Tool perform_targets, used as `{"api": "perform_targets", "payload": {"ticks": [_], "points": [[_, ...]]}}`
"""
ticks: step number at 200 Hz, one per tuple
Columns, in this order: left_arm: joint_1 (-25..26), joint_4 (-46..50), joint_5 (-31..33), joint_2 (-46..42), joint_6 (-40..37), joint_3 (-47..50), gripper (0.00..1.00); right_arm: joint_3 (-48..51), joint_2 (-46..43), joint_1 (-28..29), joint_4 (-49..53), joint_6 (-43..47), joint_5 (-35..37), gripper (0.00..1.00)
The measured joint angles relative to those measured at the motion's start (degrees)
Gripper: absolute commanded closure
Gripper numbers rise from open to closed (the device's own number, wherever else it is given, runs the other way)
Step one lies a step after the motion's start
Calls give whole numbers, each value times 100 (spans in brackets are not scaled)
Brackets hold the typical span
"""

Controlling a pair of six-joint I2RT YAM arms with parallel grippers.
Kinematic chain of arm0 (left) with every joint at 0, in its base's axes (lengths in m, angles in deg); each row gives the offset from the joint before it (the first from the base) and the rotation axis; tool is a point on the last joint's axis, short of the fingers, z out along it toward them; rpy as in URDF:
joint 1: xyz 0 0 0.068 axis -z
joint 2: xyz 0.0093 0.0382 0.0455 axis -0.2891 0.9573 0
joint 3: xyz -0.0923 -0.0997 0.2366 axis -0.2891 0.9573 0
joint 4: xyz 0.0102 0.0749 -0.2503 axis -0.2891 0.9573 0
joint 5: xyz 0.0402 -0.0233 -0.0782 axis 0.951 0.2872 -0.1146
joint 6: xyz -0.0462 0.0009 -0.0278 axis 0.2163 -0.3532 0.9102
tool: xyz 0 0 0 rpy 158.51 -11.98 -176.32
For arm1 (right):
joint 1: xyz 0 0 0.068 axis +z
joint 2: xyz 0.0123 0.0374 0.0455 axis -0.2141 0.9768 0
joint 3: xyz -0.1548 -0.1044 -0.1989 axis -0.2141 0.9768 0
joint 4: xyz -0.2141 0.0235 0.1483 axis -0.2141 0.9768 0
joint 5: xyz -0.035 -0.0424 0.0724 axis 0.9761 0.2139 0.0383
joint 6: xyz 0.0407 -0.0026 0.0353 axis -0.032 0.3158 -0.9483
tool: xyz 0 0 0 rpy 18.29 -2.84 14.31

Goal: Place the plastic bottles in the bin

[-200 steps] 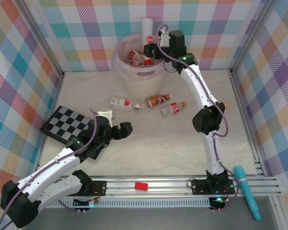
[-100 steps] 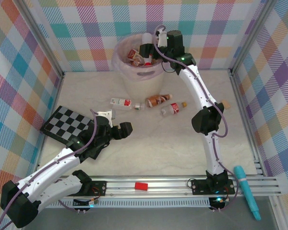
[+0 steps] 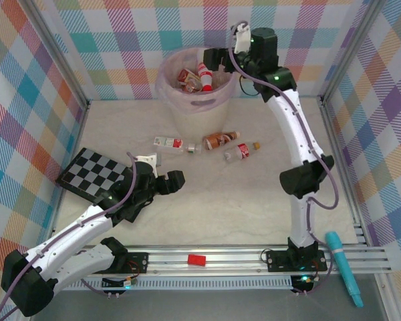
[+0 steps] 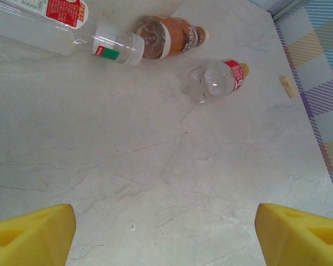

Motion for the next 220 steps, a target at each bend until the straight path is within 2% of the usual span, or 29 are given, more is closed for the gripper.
{"api": "perform_targets", "payload": {"ticks": [37, 87, 137, 190, 220], "points": [[0, 0, 2, -2, 0, 0, 16, 1287, -909, -46, 92, -57, 551, 1], [0, -7, -4, 175, -26, 0, 15, 3941, -2216, -317, -57, -658, 1154, 0], [0, -74, -48, 544, -44, 0, 15, 5670, -3244, -492, -219, -1235, 1690, 1], [0, -313, -63, 815, -39, 0, 15, 7313, -3672, -529, -623, -2216, 1814, 1], [0, -323, -63, 835, -37, 0, 15, 7726, -3508, -533, -800, -2758, 1746, 0]]}}
